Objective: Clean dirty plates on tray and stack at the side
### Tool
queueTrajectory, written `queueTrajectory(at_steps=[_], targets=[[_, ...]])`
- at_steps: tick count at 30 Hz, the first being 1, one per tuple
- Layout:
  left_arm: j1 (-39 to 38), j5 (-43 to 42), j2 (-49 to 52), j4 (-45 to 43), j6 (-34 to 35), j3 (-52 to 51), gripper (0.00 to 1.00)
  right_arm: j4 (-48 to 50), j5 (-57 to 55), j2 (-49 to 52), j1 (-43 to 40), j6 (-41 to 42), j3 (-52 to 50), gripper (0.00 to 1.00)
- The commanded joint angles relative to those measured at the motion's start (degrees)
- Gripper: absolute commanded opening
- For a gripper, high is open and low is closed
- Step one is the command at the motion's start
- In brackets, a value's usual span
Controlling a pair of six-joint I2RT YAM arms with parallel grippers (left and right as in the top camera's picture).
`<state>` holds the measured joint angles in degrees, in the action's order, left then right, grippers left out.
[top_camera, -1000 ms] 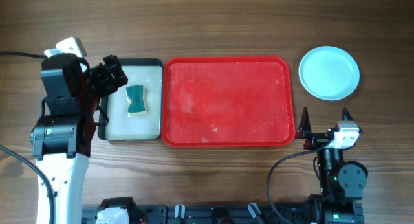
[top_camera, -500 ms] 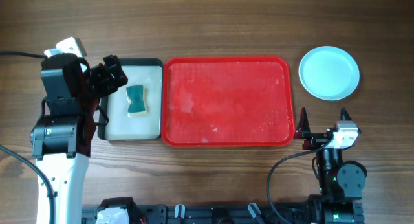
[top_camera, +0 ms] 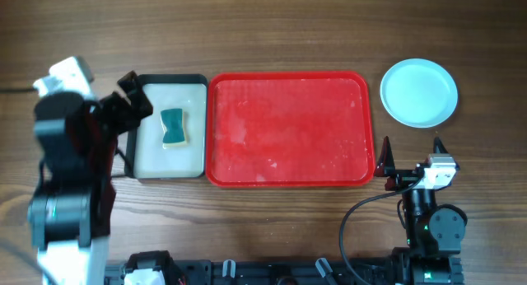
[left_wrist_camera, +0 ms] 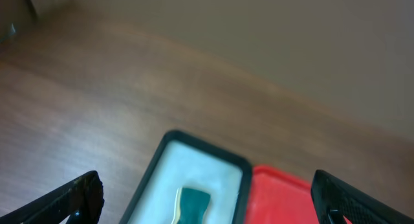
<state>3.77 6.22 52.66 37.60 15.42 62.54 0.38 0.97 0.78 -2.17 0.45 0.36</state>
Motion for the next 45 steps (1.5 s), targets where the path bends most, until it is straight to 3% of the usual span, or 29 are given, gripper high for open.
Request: queueTrajectory(at_steps=[1, 8, 13, 18, 24, 32, 34, 45], targets=[[0.33, 1.20, -11.13, 2.27, 0.42, 0.79, 1.00, 0.11, -1.22, -0.57, 0.28, 1.16, -0.09, 1.00], [-0.57, 1.31, -24.98, 11.26, 0.07, -0.87, 1.00, 0.11, -1.22, -0.57, 0.28, 1.16, -0.09, 1.00], [-3.58, 1.07, -39.15, 13.31, 0.59, -9.62, 1.00, 0.11, -1.22, -0.57, 0.28, 1.16, -0.09, 1.00], [-4.04, 0.92, -47.89, 11.82, 6.75, -20.41, 1.00, 0.11, -1.22, -0.57, 0.28, 1.16, -0.09, 1.00], [-4.04, 0.02, -52.46, -5.16, 11.02, -33.20, 1.00, 0.11, -1.22, -0.57, 0.28, 1.16, -0.09, 1.00], [-4.04, -5.75, -52.46, -48.57, 10.99, -51.91, 1.00, 0.11, -1.22, -0.57, 0.28, 1.16, -0.09, 1.00], [-4.04, -6.56, -52.46, -51.89, 10.99, -54.69, 1.00, 0.11, -1.22, -0.57, 0.28, 1.16, -0.09, 1.00], [-4.04, -7.32, -52.46, -51.08, 10.99, -62.20, 1.00, 0.11, -1.22, -0.57, 0.28, 1.16, -0.09, 0.99]])
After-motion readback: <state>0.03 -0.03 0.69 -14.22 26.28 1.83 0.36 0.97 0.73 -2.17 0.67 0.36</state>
